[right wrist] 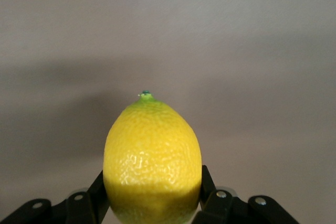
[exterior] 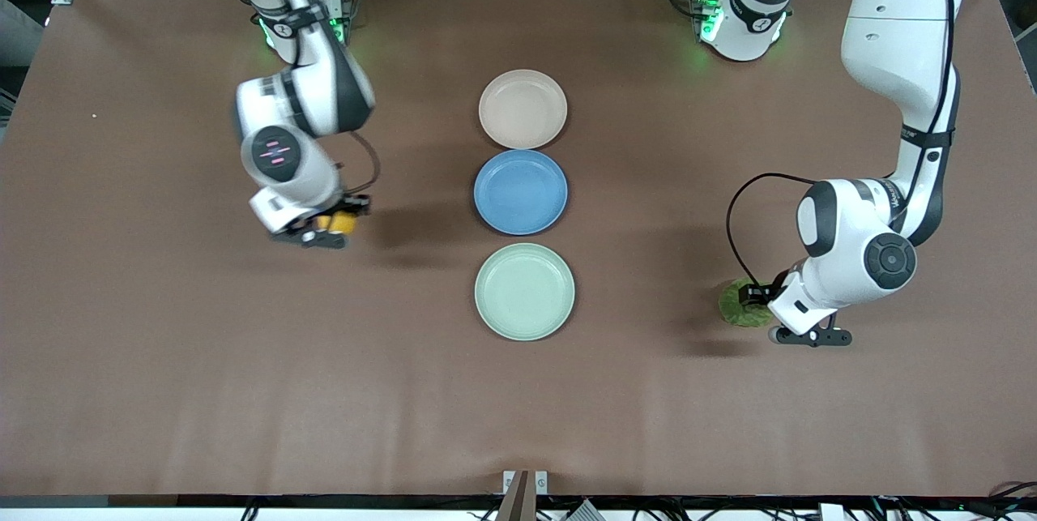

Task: Pick lemon and lettuce from plates
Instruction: 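Carry the lettuce with the left gripper while the right gripper carries the lemon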

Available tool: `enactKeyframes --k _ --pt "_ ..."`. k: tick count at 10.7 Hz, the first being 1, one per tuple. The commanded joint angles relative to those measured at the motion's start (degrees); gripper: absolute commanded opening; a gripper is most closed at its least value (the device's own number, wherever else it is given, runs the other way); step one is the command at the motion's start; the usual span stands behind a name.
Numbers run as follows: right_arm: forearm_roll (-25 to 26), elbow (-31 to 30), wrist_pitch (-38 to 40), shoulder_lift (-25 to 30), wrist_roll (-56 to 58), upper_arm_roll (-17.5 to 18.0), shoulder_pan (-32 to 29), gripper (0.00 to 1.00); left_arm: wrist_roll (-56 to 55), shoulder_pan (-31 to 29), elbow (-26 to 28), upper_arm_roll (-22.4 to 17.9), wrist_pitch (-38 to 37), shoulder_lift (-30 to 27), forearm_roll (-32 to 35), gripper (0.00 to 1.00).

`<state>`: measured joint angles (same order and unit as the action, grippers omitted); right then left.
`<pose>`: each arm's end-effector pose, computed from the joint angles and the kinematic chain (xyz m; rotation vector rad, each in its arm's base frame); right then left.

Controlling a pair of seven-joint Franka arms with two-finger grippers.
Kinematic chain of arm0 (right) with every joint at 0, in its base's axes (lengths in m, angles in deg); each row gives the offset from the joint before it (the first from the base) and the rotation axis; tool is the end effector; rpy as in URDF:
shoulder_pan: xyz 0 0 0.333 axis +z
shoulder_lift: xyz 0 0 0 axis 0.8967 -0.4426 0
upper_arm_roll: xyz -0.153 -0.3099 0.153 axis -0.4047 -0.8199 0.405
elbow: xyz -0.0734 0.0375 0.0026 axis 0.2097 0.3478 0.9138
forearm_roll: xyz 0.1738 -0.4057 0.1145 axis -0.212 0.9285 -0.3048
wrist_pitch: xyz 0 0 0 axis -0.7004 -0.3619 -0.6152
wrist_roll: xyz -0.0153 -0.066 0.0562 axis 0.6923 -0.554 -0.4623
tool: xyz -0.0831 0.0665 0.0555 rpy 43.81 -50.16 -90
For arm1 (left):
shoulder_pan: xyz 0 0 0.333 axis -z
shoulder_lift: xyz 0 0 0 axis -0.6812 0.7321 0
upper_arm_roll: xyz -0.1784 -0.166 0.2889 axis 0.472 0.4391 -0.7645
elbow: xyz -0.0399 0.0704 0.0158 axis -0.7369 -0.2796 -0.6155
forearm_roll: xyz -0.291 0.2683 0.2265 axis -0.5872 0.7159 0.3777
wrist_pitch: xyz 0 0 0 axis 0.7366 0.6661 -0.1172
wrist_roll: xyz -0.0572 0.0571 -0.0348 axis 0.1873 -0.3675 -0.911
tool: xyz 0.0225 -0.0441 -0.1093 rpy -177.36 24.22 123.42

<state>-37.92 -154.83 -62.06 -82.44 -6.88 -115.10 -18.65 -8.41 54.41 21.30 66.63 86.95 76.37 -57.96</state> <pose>0.5894 0.2030 0.3002 2.9987 -0.1387 -0.2532 0.7542 -0.0850 0.2234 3.0870 -0.0737 -0.0430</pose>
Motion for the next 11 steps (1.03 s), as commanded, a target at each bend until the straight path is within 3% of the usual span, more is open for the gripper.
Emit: enactKeyframes --k 1,3,5,8,9,11 --pt "0.6 0.3 -2.4 -0.5 14.3 0.4 -8.3 0.0 0.4 -0.4 -1.5 -0.2 -1.7 -2.6 -0.5 1.0" --pt "0.4 0.5 -7.0 -2.7 22.7 0.4 -12.3 0.0 0.4 -0.8 -3.6 -0.9 -5.0 -3.9 0.0 1.0" --pt "0.2 2.4 -9.4 -5.4 31.6 0.5 -16.4 0.0 0.4 -0.8 -9.1 -1.2 -11.7 -3.9 2.0 1.0" --pt "-2.7 5.3 -13.5 -11.3 40.2 1.1 -21.2 0.0 0.4 -1.5 -10.1 -1.2 -16.2 -8.2 2.1 1.0" --pt "-5.4 5.3 -14.3 -12.4 42.8 1.2 -21.9 0.08 0.2 -1.9 -10.0 -1.1 -16.9 -9.8 2.0 1.0" --pt "-9.3 5.3 -14.4 -13.6 43.9 1.2 -22.4 0.72 -0.2 -1.9 -10.0 -1.1 -19.0 -13.6 2.1 1.0"
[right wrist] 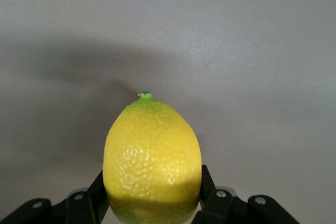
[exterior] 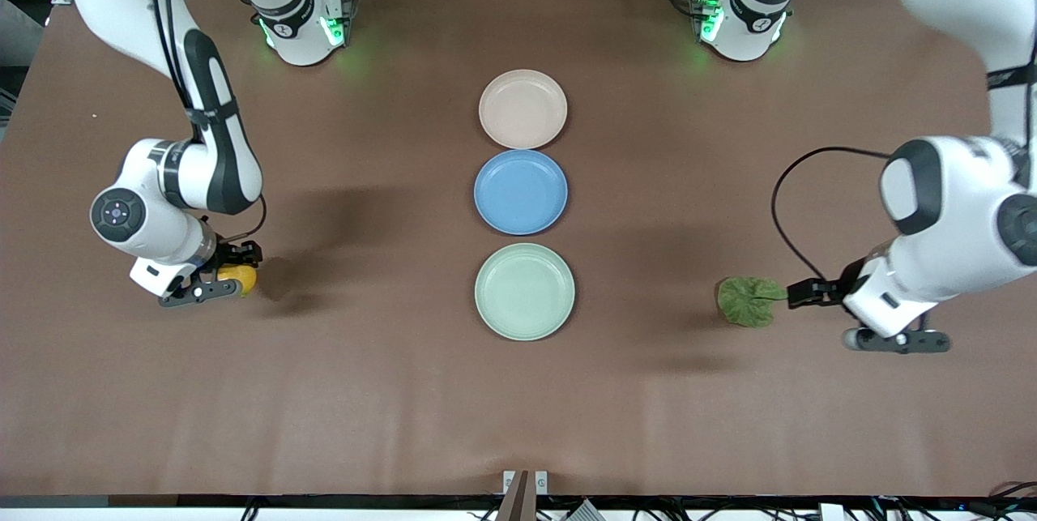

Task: Pick lemon and lettuce from plates
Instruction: 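Release the lettuce with the left gripper while the right gripper releases the lemon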

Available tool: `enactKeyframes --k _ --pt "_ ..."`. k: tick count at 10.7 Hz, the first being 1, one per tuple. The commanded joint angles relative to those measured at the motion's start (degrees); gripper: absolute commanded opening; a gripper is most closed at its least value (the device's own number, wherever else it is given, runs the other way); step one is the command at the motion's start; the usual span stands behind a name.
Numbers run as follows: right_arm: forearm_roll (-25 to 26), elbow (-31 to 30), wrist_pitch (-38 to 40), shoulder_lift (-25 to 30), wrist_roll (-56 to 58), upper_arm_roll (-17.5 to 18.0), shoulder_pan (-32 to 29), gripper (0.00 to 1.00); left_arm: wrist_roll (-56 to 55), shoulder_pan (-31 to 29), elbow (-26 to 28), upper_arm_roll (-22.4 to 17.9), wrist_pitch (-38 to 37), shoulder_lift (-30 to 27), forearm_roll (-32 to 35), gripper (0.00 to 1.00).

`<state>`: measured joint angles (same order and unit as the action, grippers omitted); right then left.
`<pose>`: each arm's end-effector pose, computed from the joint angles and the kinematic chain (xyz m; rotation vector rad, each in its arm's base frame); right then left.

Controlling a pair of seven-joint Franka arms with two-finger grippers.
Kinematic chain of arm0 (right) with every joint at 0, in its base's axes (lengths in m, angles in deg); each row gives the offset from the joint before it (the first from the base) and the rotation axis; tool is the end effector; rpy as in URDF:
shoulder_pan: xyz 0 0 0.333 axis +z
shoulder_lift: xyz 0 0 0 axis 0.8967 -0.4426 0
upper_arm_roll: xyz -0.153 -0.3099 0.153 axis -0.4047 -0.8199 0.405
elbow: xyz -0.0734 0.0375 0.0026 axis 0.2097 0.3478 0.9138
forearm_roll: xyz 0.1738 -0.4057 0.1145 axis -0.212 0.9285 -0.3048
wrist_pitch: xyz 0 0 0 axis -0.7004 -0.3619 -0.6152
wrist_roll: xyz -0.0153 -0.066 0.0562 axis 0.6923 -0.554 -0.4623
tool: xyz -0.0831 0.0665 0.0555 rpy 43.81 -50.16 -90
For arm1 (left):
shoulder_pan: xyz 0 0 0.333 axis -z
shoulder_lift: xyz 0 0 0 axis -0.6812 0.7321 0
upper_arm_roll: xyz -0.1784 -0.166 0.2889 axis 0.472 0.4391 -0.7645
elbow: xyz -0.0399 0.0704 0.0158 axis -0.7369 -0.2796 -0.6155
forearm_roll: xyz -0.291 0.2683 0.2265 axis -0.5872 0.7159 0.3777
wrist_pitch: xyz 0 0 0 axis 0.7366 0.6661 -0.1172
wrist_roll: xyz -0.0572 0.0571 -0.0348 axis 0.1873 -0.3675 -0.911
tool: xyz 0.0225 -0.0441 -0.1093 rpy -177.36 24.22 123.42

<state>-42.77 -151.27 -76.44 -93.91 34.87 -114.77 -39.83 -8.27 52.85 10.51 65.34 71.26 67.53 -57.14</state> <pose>0.6682 -0.0201 0.2277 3.0312 0.3592 -0.1240 0.7817 -0.0609 0.4147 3.0685 -0.0656 0.0634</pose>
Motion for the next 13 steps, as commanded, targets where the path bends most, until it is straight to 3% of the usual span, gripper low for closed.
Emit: enactKeyframes --k 1,6,9,11,13 --pt "-5.8 1.7 0.0 -2.6 2.3 0.9 -1.5 0.94 -0.4 -0.3 1.0 0.2 -3.8 -6.5 1.3 1.0" --pt "-5.8 2.0 0.3 -2.5 2.3 0.9 -1.0 1.0 -0.9 -0.4 0.9 0.4 -11.2 -14.7 1.3 1.0" --pt "-5.7 3.8 6.5 0.3 2.2 0.8 -1.1 1.0 -3.9 0.3 1.0 1.2 -15.0 -18.4 1.7 1.0" --pt "-5.7 4.4 12.1 3.8 1.9 1.1 -2.0 1.0 -7.7 -1.0 1.6 5.5 -16.2 -21.2 6.0 1.0" --pt "-4.7 3.9 13.8 7.4 1.5 5.3 -5.7 1.0 -8.9 -4.3 1.4 9.1 -18.5 -22.8 6.3 1.0"
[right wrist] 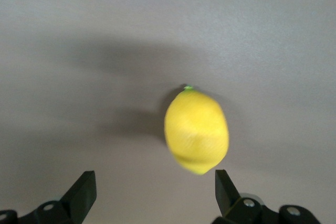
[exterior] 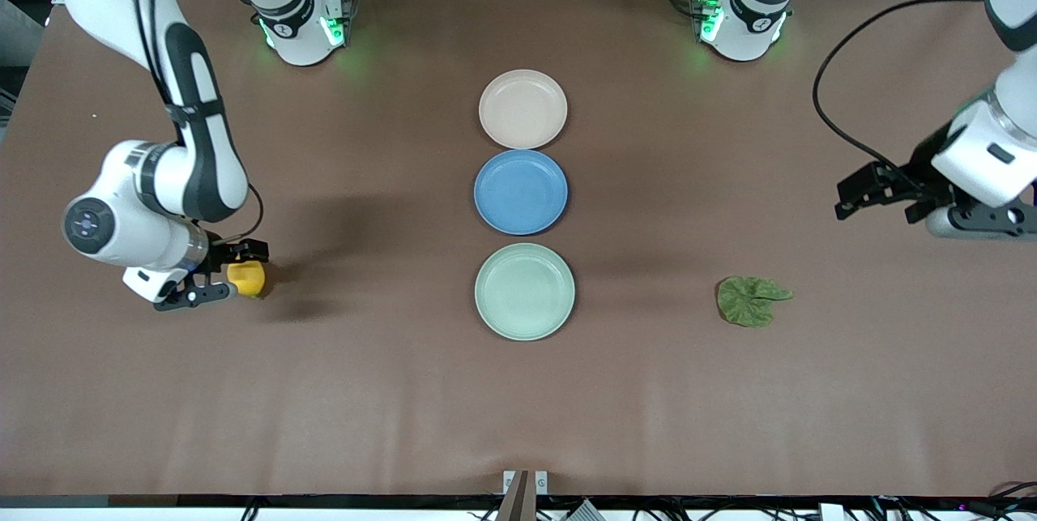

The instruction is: Pick lemon and lettuce from plates

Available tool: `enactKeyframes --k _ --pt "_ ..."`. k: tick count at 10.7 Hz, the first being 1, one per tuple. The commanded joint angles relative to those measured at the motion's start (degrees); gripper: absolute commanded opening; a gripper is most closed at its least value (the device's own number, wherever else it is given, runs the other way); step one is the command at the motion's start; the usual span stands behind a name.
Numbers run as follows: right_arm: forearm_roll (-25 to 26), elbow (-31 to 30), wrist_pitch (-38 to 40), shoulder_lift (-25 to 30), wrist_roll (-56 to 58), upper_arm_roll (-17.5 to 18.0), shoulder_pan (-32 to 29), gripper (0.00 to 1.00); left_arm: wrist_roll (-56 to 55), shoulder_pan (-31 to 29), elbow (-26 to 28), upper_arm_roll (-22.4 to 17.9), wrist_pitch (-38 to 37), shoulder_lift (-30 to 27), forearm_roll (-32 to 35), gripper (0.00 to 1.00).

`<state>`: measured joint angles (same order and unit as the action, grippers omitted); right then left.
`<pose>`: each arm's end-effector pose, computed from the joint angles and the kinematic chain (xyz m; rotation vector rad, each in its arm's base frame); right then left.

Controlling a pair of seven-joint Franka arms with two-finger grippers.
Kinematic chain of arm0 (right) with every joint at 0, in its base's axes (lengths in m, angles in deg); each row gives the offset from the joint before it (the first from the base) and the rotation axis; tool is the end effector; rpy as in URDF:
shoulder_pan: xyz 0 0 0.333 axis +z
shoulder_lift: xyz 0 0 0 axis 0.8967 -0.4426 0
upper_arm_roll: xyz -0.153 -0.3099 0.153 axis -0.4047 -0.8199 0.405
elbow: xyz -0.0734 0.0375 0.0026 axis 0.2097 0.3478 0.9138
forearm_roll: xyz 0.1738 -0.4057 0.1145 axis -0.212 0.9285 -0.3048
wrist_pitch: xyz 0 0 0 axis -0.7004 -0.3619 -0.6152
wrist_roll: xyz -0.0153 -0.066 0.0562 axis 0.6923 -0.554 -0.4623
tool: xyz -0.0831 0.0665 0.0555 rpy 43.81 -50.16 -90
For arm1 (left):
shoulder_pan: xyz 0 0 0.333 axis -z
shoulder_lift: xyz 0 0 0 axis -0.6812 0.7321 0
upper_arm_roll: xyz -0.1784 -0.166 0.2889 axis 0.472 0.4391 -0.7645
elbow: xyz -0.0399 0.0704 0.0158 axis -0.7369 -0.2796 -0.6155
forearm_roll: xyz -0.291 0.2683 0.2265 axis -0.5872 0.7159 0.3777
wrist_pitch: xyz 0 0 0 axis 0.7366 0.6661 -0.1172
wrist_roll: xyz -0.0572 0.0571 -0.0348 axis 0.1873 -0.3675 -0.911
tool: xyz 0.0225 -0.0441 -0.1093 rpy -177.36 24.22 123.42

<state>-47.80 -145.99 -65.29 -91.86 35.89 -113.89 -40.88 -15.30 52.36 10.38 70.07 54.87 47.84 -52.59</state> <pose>0.6828 -0.0074 0.2729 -3.0858 -0.3124 0.1994 0.6783 -0.0896 0.6407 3.0715 -0.0479 0.1395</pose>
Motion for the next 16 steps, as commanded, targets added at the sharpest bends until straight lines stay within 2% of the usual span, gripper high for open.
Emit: enactKeyframes --k 1,2,3,5,6,9,11,16 --pt "1.4 -1.3 4.0 6.8 0.1 5.2 -5.6 1.0 -1.9 -8.2 1.7 8.3 -2.5 -4.4 1.7 1.0" --pt "2.4 -1.3 5.9 8.5 -2.0 6.6 -6.2 1.0 -1.9 -10.3 1.6 10.2 -3.9 -4.8 1.7 1.0" --pt "5.4 -1.2 7.1 10.9 -5.7 9.8 -8.5 1.0 -2.2 -10.5 1.6 10.3 -4.6 -5.0 1.7 1.0" --pt "12.5 -1.3 11.1 15.6 -12.0 22.1 -17.8 1.0 -2.9 -11.7 1.3 11.5 -4.7 -4.9 1.5 1.0" --pt "14.1 -1.4 13.3 18.0 -14.1 24.7 -19.7 1.0 -3.9 -12.8 1.2 13.3 -4.7 -4.8 1.6 1.0" --pt "16.8 -1.5 18.4 24.8 -14.6 27.1 -21.5 1.0 -4.0 -12.7 0.9 14.4 -5.4 -4.9 3.4 1.0" --pt "17.9 -0.8 20.0 28.4 -14.2 27.6 -22.1 1.0 -4.2 -12.8 -0.6 15.4 -8.3 -5.0 3.3 1.0" --pt "17.3 12.3 28.5 29.5 -13.0 24.9 -21.9 1.0 -4.0 -13.3 -0.8 14.6 -8.4 -5.3 3.1 1.0"
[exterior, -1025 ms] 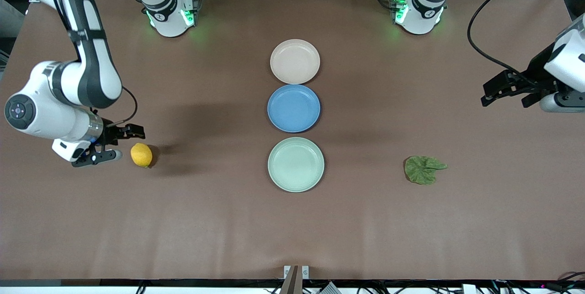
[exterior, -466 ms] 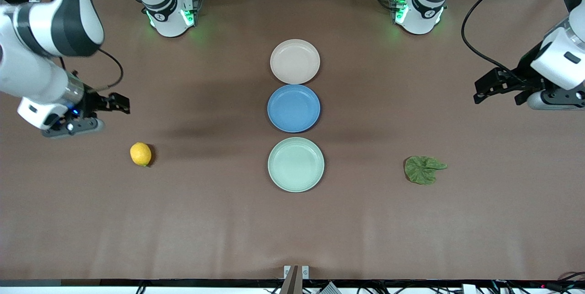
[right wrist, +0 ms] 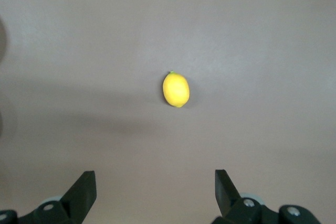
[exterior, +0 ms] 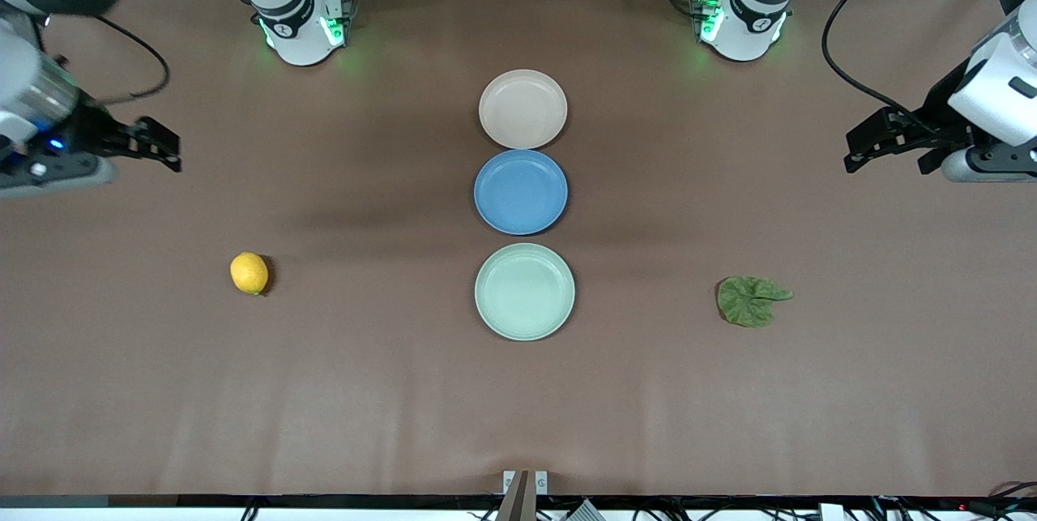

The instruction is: Pick lemon and lettuce from plates

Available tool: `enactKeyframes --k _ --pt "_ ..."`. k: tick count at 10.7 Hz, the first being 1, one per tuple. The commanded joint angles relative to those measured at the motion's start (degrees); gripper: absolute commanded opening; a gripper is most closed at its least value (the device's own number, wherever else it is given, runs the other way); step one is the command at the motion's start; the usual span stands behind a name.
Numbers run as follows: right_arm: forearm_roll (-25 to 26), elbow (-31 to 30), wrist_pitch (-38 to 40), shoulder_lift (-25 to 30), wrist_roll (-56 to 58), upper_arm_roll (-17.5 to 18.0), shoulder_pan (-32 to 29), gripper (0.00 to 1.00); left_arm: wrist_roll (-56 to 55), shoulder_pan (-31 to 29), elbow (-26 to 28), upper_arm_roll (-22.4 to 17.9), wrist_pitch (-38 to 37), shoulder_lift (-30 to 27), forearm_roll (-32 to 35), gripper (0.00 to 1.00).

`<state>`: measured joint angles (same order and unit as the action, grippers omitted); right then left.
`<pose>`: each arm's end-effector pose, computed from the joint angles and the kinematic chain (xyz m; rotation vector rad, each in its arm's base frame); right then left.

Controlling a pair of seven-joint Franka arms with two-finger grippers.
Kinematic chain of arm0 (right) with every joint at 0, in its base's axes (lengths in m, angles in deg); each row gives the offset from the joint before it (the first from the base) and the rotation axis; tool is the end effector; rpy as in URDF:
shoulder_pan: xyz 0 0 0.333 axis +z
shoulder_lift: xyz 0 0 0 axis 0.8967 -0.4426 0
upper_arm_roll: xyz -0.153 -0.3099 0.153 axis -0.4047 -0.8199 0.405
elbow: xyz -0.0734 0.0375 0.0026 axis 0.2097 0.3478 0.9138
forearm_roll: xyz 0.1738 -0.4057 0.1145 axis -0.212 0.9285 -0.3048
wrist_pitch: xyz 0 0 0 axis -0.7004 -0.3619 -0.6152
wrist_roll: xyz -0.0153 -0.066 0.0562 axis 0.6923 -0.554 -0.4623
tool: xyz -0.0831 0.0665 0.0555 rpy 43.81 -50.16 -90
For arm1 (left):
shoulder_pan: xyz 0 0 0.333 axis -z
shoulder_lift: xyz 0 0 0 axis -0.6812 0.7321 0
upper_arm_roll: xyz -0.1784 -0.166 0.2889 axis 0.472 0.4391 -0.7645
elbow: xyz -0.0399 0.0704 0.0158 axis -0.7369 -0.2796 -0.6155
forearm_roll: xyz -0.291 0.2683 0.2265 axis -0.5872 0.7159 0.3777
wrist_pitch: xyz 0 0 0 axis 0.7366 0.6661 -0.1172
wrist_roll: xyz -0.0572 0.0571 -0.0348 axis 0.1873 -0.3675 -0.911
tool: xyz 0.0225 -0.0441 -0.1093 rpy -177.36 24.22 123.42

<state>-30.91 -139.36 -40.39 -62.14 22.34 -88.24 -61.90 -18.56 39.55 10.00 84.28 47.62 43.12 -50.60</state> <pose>0.6009 0.0126 0.6127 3.0854 0.2816 0.0128 0.6360 -0.0910 0.6872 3.0930 -0.0068 0.0839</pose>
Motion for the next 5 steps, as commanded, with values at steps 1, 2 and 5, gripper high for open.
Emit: enactKeyframes --k 1,2,5 --pt "-0.5 7.1 4.8 -0.2 1.5 -1.8 -0.9 1.0 -0.8 -0.5 -0.4 0.5 -1.2 -0.5 1.1 1.0" --pt "-2.6 7.4 6.4 -0.1 2.5 -3.0 -0.9 1.0 -0.9 -0.4 -0.4 0.5 -1.1 -0.3 1.1 1.0" --pt "-5.5 11.1 9.7 0.1 2.7 -4.1 -0.9 1.0 -0.4 -0.8 -0.5 0.3 -1.2 -0.3 3.1 1.0"
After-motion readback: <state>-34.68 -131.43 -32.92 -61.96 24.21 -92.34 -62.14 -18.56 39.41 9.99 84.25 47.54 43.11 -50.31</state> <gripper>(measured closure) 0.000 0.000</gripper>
